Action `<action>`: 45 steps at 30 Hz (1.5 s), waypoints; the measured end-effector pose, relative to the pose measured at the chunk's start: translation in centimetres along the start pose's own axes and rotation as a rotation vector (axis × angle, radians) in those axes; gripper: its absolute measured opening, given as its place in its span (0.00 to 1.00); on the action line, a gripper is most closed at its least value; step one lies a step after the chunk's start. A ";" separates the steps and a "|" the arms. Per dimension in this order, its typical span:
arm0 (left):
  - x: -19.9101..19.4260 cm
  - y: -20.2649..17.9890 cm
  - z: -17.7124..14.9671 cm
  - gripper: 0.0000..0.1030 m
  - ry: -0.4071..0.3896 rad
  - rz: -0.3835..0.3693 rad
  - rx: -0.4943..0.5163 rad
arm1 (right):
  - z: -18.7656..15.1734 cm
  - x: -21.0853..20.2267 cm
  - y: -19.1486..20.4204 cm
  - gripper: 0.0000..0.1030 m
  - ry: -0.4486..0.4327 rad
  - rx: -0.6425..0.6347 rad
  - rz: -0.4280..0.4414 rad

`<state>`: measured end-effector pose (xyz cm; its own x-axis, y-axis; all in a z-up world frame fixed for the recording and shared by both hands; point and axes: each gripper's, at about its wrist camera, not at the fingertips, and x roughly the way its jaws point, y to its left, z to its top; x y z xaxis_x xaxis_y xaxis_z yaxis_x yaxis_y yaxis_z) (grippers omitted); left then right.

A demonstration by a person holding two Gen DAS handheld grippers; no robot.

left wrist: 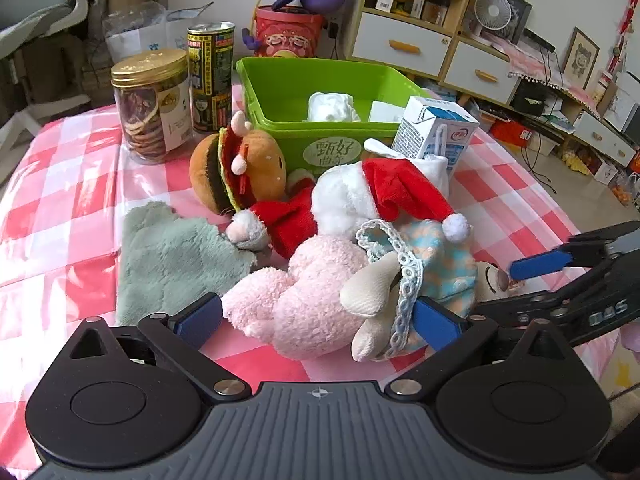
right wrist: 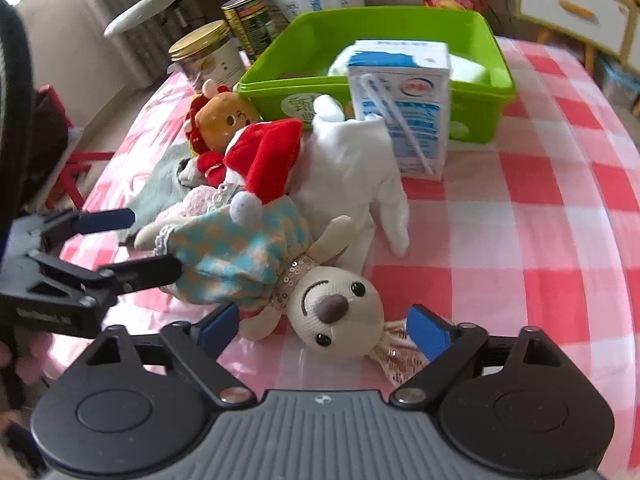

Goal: Organize soft objects
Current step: 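Move back to the table and grasp the beige bunny doll with the right tool, then grasp the pink plush toy with the left tool while the right tool holds the bunny, then carry the pink plush with the left tool while the right tool carries the bunny toward the bin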

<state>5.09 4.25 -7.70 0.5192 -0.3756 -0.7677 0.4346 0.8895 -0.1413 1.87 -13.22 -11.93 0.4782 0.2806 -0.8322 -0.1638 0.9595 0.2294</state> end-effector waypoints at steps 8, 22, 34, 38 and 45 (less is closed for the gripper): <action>0.1 -0.2 0.0 0.93 0.000 -0.003 0.014 | -0.2 -0.4 -0.5 0.17 0.012 -0.059 0.007; 1.5 -1.0 0.1 0.88 0.019 0.053 0.009 | -1.1 -3.4 -6.8 0.22 0.051 0.110 -0.035; 2.7 -1.4 0.0 0.70 0.028 0.091 0.024 | -1.3 -2.2 -4.1 0.52 0.047 -0.033 -0.054; 2.4 -1.6 0.2 0.59 0.017 0.072 0.015 | -1.5 -1.6 -4.0 0.30 0.049 -0.058 -0.105; 0.8 -2.0 1.1 0.56 -0.016 0.044 -0.010 | -0.7 -4.1 -4.8 0.17 -0.017 0.002 -0.057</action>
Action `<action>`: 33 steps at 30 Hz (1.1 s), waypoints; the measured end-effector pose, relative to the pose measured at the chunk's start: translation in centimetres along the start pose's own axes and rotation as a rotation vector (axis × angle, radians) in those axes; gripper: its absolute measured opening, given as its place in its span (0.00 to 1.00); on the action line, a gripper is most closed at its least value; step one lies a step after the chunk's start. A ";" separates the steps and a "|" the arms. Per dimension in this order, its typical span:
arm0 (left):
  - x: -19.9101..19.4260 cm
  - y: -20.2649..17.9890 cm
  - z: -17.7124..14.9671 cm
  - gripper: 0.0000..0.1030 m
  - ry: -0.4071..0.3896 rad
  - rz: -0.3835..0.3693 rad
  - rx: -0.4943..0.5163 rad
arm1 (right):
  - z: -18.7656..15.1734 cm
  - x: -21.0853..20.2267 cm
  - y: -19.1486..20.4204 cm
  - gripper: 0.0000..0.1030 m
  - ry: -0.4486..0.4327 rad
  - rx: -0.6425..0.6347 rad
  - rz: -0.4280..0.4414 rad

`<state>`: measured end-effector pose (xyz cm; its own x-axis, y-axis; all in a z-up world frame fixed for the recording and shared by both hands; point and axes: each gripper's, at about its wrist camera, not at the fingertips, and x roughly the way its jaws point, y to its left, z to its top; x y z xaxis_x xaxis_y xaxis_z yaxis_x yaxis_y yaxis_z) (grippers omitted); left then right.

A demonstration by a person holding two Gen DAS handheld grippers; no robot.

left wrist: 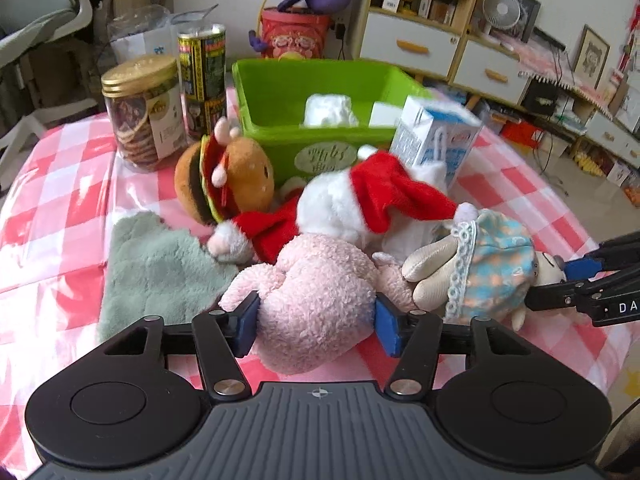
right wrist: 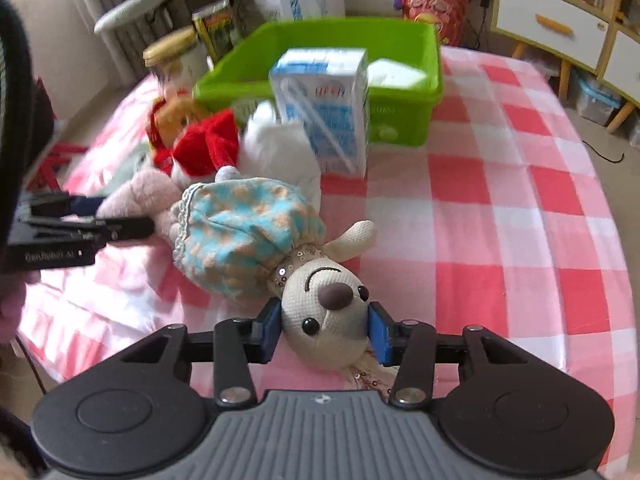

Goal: Organize soft objects
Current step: 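Carry the pink plush with the left tool while the right tool carries the bunny toward the bin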

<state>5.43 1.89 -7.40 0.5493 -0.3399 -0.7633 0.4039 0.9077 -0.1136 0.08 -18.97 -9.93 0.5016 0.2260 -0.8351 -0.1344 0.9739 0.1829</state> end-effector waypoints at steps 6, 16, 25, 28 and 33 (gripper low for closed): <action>-1.9 -0.1 0.8 0.56 -0.054 -0.005 -0.022 | 0.5 -2.5 -0.7 0.17 -0.068 0.061 0.058; -4.3 1.1 3.0 0.56 -0.154 0.020 -0.136 | 3.2 -6.1 -2.7 0.17 -0.219 0.221 0.109; -3.1 0.4 8.0 0.56 -0.217 0.046 -0.110 | 9.0 -5.8 -4.8 0.17 -0.267 0.262 0.017; -1.7 0.2 9.6 0.56 -0.225 0.072 -0.090 | 11.5 -5.0 -5.6 0.17 -0.275 0.263 0.003; 2.2 0.2 12.3 0.56 -0.196 0.118 -0.074 | 15.5 -2.2 -6.9 0.17 -0.231 0.264 0.003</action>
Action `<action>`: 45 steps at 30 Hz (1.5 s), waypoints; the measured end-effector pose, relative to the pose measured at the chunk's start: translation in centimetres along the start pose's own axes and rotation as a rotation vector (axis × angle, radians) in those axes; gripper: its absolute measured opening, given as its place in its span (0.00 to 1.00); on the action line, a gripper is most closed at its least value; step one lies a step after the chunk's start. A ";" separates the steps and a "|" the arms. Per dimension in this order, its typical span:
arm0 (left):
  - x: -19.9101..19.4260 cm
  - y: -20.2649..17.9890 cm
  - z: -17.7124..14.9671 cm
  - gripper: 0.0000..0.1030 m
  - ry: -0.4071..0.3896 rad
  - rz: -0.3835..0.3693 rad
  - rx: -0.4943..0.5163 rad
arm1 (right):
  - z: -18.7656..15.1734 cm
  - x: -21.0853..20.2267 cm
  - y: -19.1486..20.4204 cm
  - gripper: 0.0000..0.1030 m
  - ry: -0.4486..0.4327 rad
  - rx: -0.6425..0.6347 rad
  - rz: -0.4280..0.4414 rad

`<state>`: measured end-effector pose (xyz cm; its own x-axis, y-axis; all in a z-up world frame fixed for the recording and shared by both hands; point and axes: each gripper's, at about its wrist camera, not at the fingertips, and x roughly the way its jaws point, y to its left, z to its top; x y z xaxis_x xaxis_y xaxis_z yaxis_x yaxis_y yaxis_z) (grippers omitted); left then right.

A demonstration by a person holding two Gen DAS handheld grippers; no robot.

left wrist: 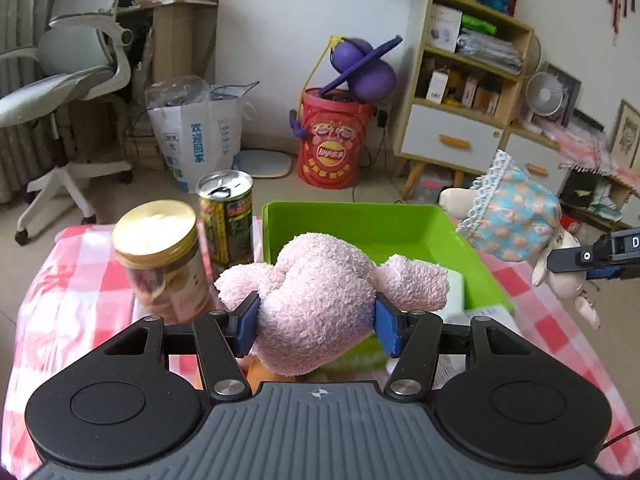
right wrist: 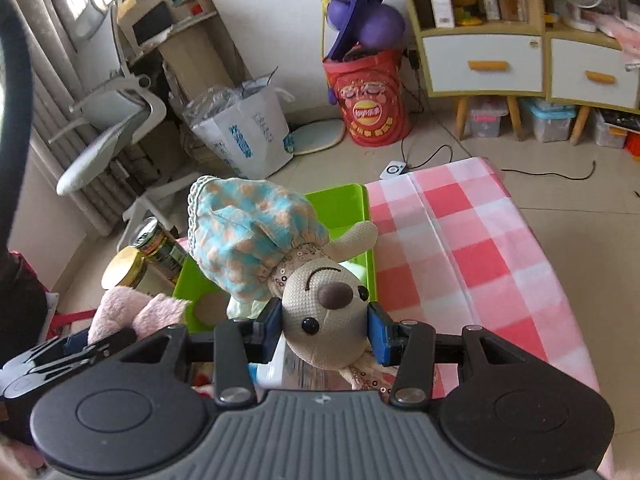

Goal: Organize soft objects
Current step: 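Carry the pink plush with the left tool while the right tool carries the bunny toward the bin, then open the left tool over the bin while the right tool releases the bunny, then reach the left tool to the green towel while the right tool reaches the white cloth doll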

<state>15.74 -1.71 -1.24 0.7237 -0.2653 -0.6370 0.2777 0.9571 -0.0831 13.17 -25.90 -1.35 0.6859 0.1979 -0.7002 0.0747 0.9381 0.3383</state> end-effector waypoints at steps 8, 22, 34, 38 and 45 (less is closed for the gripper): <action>7.6 -1.8 2.6 0.57 0.063 0.073 0.077 | 3.4 7.5 0.6 0.18 0.056 -0.083 -0.044; 14.3 -2.8 3.7 0.57 0.097 0.123 0.124 | 5.0 15.3 2.5 0.18 0.089 -0.188 -0.079; 14.0 -2.5 3.3 0.75 0.087 0.104 0.105 | 5.2 14.8 1.8 0.38 0.081 -0.125 -0.037; 11.6 -2.4 3.6 0.83 0.048 0.078 0.076 | 5.4 12.6 1.5 0.45 0.046 -0.091 -0.034; 6.3 -2.1 4.0 0.94 -0.007 0.094 0.063 | 4.4 7.1 2.1 0.57 -0.012 -0.084 -0.047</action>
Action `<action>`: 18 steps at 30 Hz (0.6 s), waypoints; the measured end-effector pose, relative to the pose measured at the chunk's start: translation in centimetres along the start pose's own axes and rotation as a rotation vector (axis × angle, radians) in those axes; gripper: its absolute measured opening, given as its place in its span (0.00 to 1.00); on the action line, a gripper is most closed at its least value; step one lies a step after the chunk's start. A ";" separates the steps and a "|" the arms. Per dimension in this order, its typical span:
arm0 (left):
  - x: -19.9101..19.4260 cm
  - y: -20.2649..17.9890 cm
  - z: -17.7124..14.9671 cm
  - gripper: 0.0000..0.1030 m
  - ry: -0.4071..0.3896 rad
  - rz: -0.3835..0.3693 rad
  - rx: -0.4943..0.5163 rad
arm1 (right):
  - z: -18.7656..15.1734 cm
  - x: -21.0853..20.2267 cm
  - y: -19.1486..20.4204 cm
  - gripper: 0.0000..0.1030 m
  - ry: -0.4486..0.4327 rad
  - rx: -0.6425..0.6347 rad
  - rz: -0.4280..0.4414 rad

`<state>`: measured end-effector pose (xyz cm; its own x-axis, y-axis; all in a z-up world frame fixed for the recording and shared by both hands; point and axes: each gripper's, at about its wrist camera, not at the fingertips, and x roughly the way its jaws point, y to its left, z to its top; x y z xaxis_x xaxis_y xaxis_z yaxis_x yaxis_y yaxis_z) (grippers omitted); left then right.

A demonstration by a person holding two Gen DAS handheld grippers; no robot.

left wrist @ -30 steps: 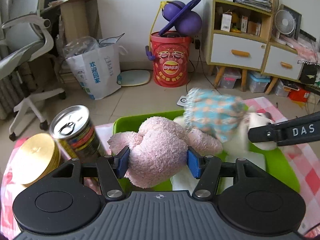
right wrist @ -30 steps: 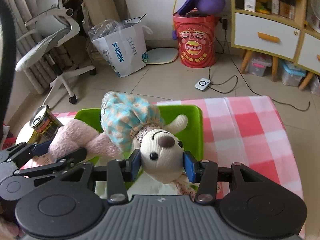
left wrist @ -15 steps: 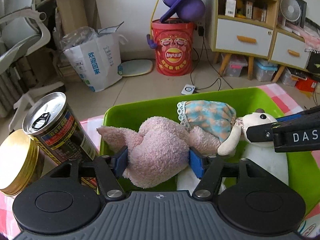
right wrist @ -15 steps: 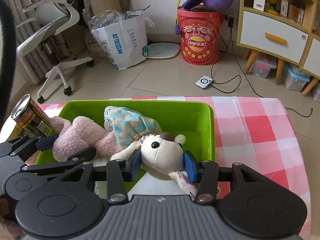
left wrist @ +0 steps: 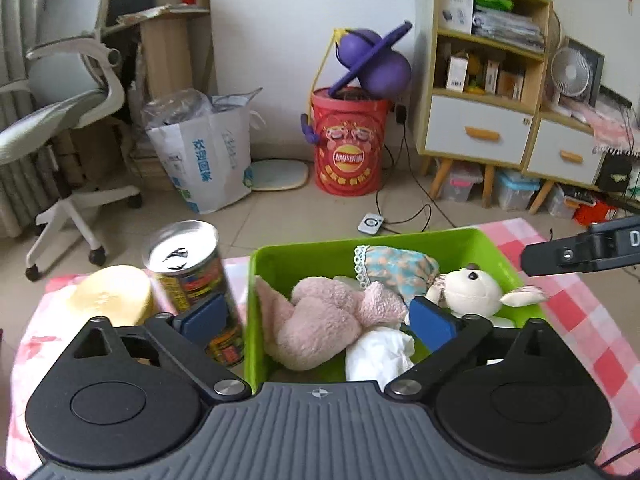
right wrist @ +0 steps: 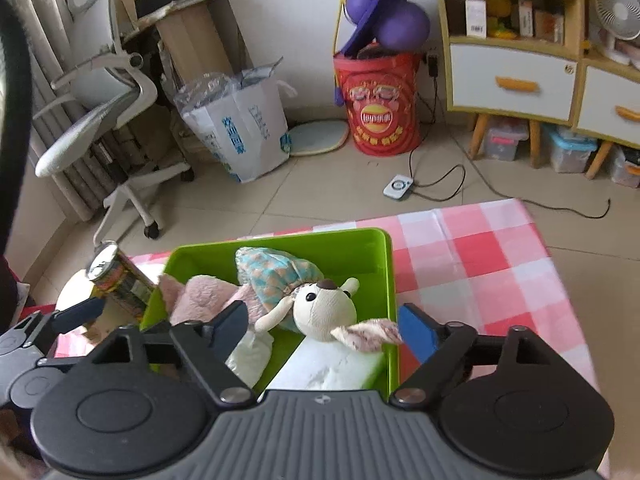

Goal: Organize soft objects
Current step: 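Reach the left tool to the green towel while the right tool reaches the white cloth doll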

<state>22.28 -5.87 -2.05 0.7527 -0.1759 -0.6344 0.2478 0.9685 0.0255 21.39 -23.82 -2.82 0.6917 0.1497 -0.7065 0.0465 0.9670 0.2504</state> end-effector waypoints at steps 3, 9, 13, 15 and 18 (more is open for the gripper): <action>-2.3 0.6 -0.5 0.95 -0.003 0.006 -0.003 | -1.0 -2.3 0.3 0.59 -0.015 0.012 0.008; -6.4 2.4 -2.7 0.95 -0.011 0.035 -0.011 | -3.8 -5.8 1.0 0.62 -0.035 0.021 0.013; -8.2 4.1 -4.4 0.95 0.003 0.056 -0.043 | -6.2 -7.5 1.8 0.63 -0.041 0.008 0.006; -9.1 4.9 -5.4 0.95 0.011 0.072 -0.055 | -7.2 -8.1 2.0 0.63 -0.044 0.016 0.022; -10.0 6.1 -6.9 0.95 0.025 0.093 -0.081 | -8.9 -8.5 2.6 0.63 -0.030 0.015 0.026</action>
<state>12.02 3.05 -0.86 0.7547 -0.0809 -0.6511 0.1268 0.9916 0.0237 9.18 -20.72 -2.06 0.7139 0.1679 -0.6798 0.0394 0.9596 0.2785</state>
